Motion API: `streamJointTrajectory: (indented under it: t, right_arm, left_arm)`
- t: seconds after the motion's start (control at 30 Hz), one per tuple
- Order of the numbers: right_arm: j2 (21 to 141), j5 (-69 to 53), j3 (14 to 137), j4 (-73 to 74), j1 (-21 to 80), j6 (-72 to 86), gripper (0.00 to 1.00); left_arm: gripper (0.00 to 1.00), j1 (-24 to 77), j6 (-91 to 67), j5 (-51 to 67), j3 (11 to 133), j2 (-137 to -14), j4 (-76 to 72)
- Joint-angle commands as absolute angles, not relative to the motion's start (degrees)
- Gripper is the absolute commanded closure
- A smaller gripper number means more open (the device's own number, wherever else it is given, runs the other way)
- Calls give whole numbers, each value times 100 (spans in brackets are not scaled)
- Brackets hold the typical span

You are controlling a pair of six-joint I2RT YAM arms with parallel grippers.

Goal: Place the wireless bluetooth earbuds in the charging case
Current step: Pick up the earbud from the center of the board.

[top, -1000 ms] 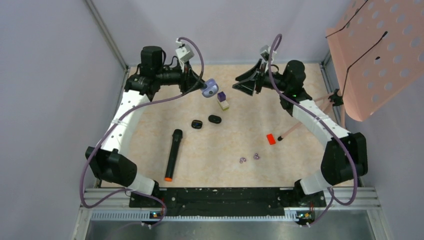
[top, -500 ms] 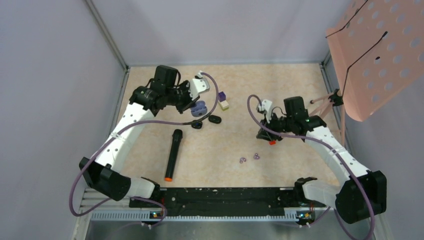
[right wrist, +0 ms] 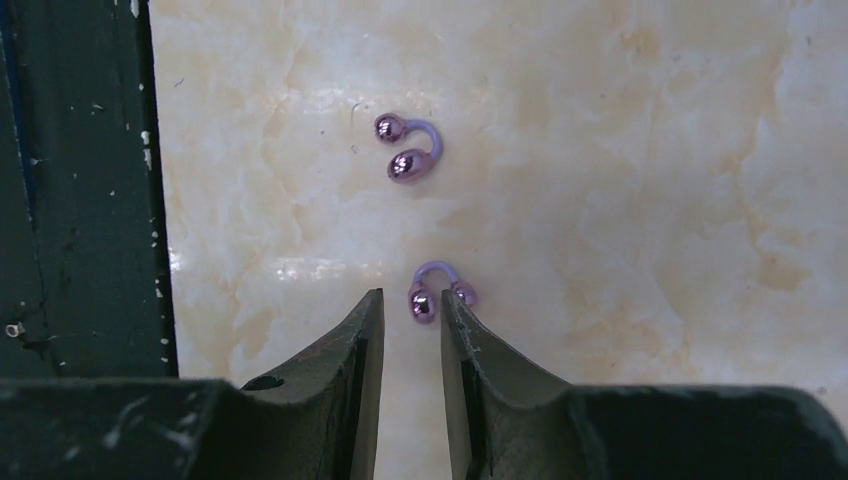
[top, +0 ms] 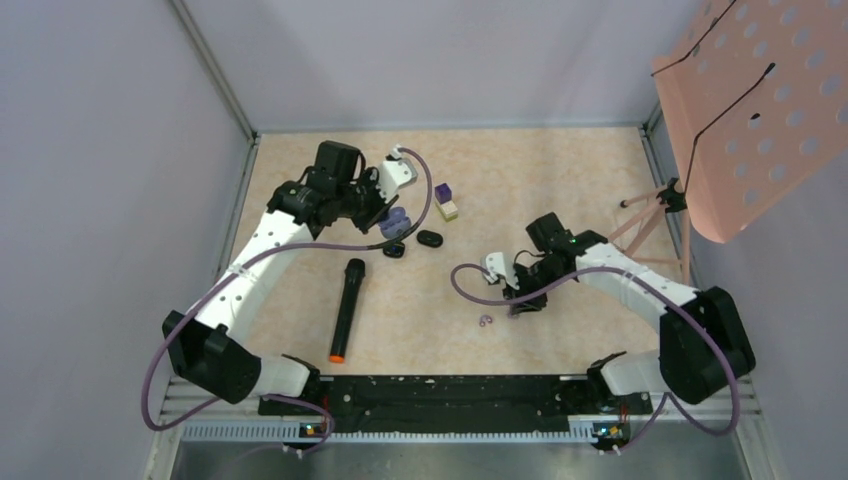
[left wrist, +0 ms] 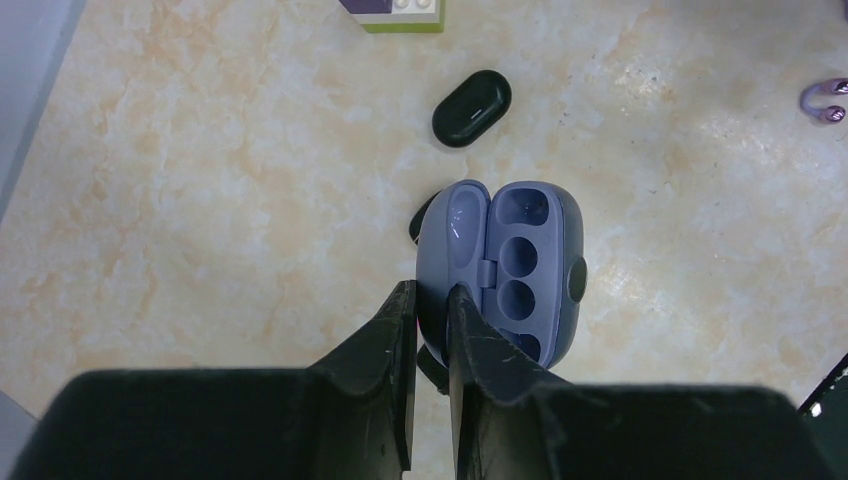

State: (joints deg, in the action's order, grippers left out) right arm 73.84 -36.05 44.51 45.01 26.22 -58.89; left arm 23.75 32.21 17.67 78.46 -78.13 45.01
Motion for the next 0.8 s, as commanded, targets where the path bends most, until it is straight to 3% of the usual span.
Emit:
streamJointTrajectory:
  t: [0.0,0.4,0.77]
  right_arm:
    - [8080,-3892,5202,4382,2958,-6313,74]
    - [9122,-3951,5719,4000,3764,-5355,75]
    - [9398,-3476,5699,3909,3988,-5479,79]
  left_arm:
    - [100,2293,2812,1558,7783,-7601,4106]
    - [100,1652,2066,1751,7689,-7418,4159]
    - [100,1499,1911,1797,7472,-7164,4068]
